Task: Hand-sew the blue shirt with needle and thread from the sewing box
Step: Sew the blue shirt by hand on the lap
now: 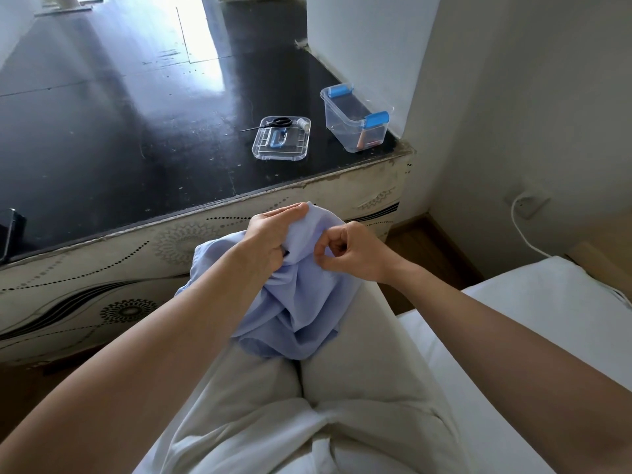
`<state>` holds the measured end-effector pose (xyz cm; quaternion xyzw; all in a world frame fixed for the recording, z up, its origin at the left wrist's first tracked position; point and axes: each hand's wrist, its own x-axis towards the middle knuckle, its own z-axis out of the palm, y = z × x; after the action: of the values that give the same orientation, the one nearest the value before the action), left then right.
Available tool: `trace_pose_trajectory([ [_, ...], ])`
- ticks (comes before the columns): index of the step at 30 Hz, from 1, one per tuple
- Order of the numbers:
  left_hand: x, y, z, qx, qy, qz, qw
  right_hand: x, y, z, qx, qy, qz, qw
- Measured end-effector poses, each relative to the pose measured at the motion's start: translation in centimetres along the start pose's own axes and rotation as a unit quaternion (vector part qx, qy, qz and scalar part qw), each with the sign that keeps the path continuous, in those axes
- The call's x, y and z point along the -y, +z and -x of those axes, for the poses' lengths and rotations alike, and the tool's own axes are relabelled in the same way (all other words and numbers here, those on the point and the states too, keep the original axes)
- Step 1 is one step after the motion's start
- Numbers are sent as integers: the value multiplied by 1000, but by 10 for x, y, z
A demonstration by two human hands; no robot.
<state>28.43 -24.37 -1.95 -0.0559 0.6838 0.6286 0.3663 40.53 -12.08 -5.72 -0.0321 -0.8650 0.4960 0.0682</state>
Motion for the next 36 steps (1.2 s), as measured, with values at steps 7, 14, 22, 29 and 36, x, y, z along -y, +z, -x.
trace_pose_trajectory([
  [7,4,-2,-4,2,7,18,1000,2,-6,2,21,30,-42,998],
  [14,5,-7,-4,51,56,-3,997,0,-9,-11,-211,125,-42,969],
  [22,7,-2,0,80,79,25,993,9,3,-18,-218,99,-101,966],
  [29,7,-9,-5,94,77,5,993,10,3,-20,-186,103,-101,972],
  [36,7,-11,4,139,136,-76,978,13,-16,-22,-201,103,-161,961],
])
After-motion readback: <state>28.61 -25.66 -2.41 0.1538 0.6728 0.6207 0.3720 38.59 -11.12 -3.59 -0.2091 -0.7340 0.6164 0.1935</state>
